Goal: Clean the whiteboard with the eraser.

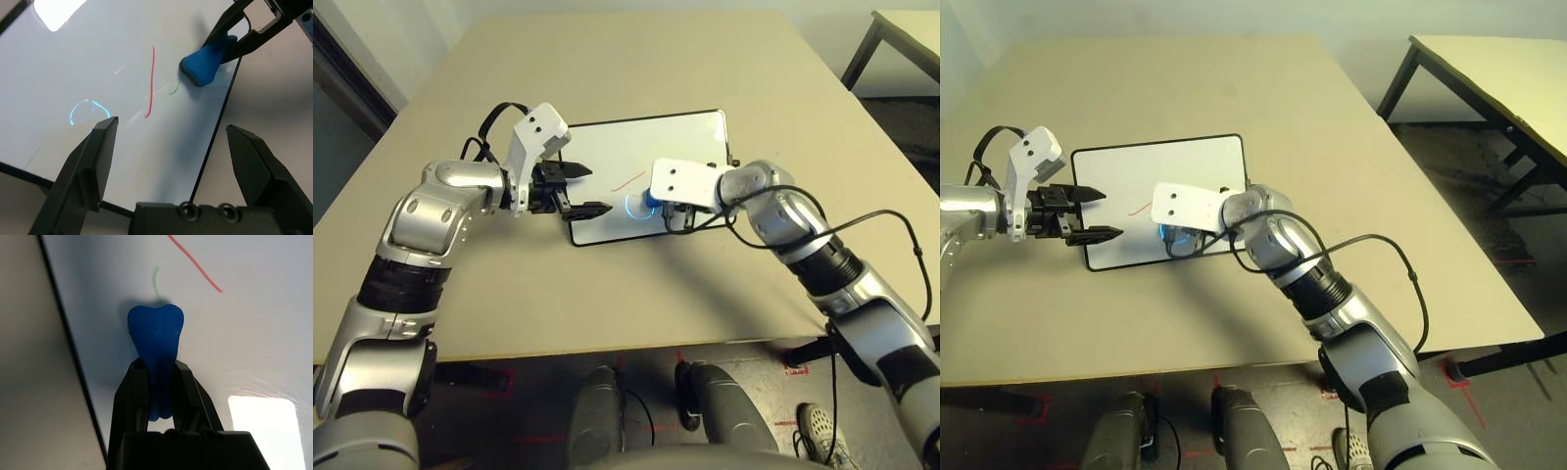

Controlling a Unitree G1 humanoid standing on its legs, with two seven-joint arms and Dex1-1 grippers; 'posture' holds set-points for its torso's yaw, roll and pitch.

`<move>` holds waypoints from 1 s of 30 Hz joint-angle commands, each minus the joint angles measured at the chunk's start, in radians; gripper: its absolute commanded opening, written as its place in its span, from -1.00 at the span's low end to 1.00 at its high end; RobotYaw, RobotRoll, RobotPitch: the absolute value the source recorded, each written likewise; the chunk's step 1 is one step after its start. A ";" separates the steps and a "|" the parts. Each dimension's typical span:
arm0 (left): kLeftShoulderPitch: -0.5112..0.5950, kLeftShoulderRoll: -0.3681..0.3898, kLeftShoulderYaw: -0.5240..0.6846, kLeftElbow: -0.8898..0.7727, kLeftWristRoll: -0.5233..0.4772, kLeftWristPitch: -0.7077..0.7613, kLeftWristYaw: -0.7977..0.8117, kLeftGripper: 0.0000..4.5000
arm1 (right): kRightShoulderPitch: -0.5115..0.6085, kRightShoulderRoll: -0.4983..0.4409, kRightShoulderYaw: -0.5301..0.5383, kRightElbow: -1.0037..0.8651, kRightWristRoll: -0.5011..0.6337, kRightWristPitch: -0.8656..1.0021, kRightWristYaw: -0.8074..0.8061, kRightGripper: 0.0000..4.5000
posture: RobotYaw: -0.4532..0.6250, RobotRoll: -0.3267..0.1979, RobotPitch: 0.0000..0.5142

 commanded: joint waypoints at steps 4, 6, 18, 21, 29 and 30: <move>0.003 0.006 -0.011 -0.004 0.003 0.002 -0.007 1.00 | -0.166 0.076 -0.049 0.306 -0.005 -0.140 -0.124 -0.73 | -0.16 0.25 -0.44; 0.007 0.007 -0.010 -0.010 0.000 0.007 -0.008 1.00 | -0.187 0.083 -0.053 0.373 -0.008 -0.183 -0.146 -0.73 | -0.15 0.25 -0.44; 0.019 0.013 -0.005 -0.021 -0.005 0.017 -0.002 1.00 | 0.080 -0.026 0.034 -0.149 -0.012 0.017 0.054 -0.73 | -0.16 0.25 -0.44; 0.012 0.008 -0.009 -0.014 -0.003 0.013 -0.002 1.00 | 0.041 -0.013 0.027 -0.090 -0.018 0.006 0.032 -0.73 | -0.16 0.25 -0.45; 0.014 0.004 -0.010 -0.017 -0.002 0.012 -0.004 1.00 | -0.162 0.073 -0.027 0.226 -0.012 -0.118 -0.087 -0.73 | -0.16 0.25 -0.47; 0.017 0.005 -0.009 -0.021 -0.003 0.013 -0.004 1.00 | -0.168 0.075 -0.027 0.244 -0.013 -0.130 -0.092 -0.73 | -0.16 0.25 -0.47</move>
